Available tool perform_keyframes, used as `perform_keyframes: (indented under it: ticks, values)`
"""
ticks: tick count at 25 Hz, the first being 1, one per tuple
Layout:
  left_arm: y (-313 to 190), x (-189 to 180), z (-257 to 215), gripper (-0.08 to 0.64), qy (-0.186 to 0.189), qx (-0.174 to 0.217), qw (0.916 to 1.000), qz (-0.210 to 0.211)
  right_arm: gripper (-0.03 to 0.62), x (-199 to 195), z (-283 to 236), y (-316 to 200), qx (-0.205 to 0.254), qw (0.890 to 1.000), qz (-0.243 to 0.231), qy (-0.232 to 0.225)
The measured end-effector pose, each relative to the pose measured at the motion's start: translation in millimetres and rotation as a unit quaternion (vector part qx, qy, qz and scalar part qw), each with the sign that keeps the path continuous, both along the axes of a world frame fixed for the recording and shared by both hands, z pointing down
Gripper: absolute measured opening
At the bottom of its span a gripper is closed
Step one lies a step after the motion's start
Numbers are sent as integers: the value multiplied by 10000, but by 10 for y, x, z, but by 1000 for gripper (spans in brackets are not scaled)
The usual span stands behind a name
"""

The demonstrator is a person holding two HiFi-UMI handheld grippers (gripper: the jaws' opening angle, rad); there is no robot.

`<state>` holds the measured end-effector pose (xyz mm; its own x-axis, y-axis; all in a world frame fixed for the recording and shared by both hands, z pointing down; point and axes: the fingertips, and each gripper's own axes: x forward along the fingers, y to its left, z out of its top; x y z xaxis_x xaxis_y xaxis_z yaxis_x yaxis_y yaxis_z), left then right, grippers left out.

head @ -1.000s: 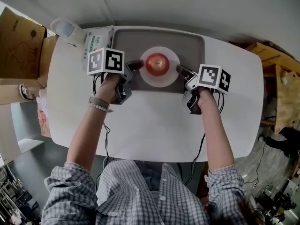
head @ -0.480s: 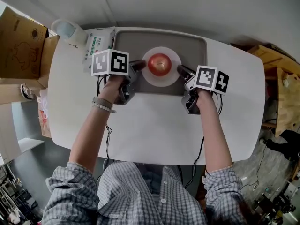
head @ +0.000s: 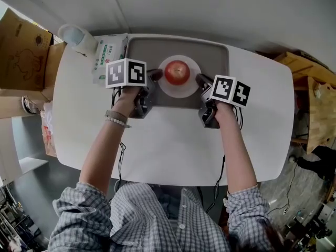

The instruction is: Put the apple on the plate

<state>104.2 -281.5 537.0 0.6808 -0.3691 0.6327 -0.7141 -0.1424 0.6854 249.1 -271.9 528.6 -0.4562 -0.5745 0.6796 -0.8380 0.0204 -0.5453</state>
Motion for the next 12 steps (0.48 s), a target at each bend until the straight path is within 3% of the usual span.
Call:
perform_keyframes:
  ticks: [7, 12]
  values:
    - [-75, -37, -118, 106, 384, 114, 9990, -211, 67, -18, -30, -3, 69, 9999, -70, -114]
    - [-56, -107, -152, 106, 453, 150, 9986, -243, 89, 62, -130, -73, 237, 9995, 108, -159]
